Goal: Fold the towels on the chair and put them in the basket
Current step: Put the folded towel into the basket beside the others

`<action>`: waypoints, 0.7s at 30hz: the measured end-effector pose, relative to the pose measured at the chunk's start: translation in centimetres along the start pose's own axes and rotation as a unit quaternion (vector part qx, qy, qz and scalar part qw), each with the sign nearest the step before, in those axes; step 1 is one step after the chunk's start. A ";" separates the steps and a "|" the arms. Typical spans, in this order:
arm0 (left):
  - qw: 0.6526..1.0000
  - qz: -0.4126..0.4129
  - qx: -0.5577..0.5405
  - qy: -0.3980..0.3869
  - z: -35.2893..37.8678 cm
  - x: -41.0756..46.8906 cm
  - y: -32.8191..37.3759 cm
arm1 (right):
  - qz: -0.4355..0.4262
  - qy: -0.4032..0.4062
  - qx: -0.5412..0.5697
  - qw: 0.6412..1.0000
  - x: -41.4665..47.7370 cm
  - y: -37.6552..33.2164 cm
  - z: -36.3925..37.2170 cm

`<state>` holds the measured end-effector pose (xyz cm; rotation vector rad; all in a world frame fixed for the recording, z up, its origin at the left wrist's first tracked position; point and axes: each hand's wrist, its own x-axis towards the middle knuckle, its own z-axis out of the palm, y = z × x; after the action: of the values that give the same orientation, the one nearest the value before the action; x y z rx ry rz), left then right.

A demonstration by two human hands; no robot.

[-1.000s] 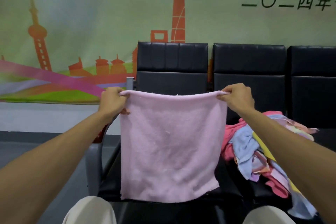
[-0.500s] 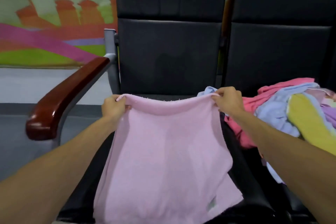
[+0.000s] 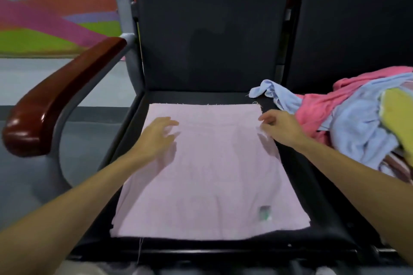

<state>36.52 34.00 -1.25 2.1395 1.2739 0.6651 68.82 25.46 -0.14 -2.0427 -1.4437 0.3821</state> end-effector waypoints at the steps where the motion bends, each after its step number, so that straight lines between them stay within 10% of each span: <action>1: 0.999 0.021 0.026 -0.024 0.0 -1.3 0.6 | -0.015 -0.020 -0.002 1.000 -1.4 -0.1 -0.3; 14: 0.945 0.042 0.150 -0.287 -5.2 -14.1 -0.5 | -0.139 -0.273 -0.077 0.949 -15.3 -1.2 -2.9; 21: 0.972 0.091 0.141 -0.163 -4.6 -13.9 -2.0 | -0.168 -0.333 -0.190 0.908 -15.9 -1.0 -2.6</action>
<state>26.34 23.28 -1.08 2.4931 1.0514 0.1915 63.64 10.22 0.84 -1.9761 -2.4069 0.7478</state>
